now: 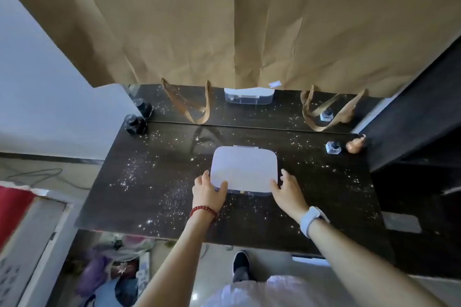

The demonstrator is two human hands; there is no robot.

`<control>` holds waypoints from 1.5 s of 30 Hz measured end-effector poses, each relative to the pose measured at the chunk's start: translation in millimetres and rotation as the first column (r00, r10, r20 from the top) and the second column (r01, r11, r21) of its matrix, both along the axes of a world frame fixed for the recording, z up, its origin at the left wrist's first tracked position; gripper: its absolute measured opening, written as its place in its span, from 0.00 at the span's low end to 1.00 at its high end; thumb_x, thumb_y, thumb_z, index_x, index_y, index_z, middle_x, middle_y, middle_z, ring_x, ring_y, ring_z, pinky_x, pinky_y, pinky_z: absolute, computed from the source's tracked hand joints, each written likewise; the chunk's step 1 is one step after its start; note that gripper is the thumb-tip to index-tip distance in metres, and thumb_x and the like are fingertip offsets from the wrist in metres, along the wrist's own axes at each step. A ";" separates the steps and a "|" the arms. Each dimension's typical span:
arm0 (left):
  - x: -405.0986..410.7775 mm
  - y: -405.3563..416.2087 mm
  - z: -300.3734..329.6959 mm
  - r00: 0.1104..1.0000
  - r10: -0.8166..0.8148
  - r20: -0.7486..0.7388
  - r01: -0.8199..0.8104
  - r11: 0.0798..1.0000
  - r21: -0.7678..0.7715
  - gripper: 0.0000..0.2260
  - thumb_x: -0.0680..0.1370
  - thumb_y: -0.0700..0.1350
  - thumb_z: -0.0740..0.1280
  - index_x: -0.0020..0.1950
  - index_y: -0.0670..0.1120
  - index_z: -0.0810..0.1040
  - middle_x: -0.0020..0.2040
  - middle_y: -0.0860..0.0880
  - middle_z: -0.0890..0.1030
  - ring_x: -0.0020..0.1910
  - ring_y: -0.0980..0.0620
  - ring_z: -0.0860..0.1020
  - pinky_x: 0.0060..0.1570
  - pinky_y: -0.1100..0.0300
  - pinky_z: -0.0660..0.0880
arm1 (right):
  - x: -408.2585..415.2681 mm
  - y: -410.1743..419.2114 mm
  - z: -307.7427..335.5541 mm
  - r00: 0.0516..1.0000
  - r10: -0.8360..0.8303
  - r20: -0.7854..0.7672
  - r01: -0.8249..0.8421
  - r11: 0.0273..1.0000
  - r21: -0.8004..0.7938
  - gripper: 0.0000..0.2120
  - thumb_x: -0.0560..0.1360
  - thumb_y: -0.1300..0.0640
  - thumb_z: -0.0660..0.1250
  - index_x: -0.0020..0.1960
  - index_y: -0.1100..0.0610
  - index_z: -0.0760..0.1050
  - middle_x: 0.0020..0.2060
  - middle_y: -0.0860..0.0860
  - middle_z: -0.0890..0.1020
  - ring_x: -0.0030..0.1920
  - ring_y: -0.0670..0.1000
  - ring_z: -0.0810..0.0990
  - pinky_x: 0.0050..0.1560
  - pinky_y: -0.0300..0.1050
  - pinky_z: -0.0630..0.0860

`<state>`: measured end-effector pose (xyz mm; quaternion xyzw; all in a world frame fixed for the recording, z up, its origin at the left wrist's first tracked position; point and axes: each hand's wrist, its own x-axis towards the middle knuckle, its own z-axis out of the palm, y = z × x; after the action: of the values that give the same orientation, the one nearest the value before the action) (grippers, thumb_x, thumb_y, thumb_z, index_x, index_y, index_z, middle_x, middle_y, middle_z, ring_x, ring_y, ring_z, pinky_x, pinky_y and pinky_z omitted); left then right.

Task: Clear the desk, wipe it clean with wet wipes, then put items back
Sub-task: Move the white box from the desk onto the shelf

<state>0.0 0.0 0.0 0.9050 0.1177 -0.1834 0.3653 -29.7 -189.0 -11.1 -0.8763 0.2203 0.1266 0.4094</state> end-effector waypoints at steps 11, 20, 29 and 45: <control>24.6 -9.0 -16.6 0.996 0.086 0.034 -0.082 0.991 -0.108 0.27 0.69 0.46 0.72 0.62 0.38 0.65 0.60 0.40 0.69 0.59 0.41 0.67 0.62 0.46 0.66 | 18.4 6.7 -14.0 0.989 -0.139 0.050 0.136 0.989 0.059 0.06 0.73 0.60 0.62 0.41 0.62 0.72 0.39 0.56 0.75 0.42 0.56 0.75 0.39 0.50 0.72; 0.1 -90.0 31.5 0.916 -0.204 0.346 0.288 0.933 -0.213 0.29 0.66 0.44 0.75 0.62 0.42 0.67 0.54 0.51 0.66 0.56 0.52 0.65 0.54 0.59 0.67 | -69.6 -54.8 23.6 0.829 -0.474 0.296 0.431 0.879 0.202 0.21 0.75 0.56 0.64 0.65 0.58 0.64 0.58 0.54 0.72 0.57 0.51 0.75 0.56 0.48 0.75; -54.0 -258.8 57.1 0.670 -0.559 0.488 0.714 0.666 -0.216 0.30 0.69 0.46 0.72 0.67 0.43 0.63 0.63 0.46 0.68 0.60 0.58 0.61 0.60 0.64 0.62 | -156.0 -191.6 53.2 0.524 -0.737 0.426 0.731 0.647 0.219 0.23 0.75 0.52 0.64 0.66 0.58 0.63 0.57 0.54 0.71 0.52 0.51 0.73 0.38 0.29 0.70; -69.2 -455.9 38.8 0.918 -0.293 0.267 0.358 0.903 -0.240 0.30 0.75 0.48 0.65 0.72 0.42 0.56 0.63 0.40 0.65 0.62 0.43 0.63 0.62 0.54 0.63 | -85.5 -425.6 54.0 0.838 -0.420 0.350 0.493 0.857 -0.152 0.26 0.77 0.52 0.62 0.71 0.61 0.60 0.64 0.61 0.72 0.63 0.63 0.69 0.59 0.55 0.69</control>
<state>-69.2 -455.9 38.8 0.8649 -0.1054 -0.1538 0.4661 -115.2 -614.6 42.9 -0.8487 0.3716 -0.1388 0.3497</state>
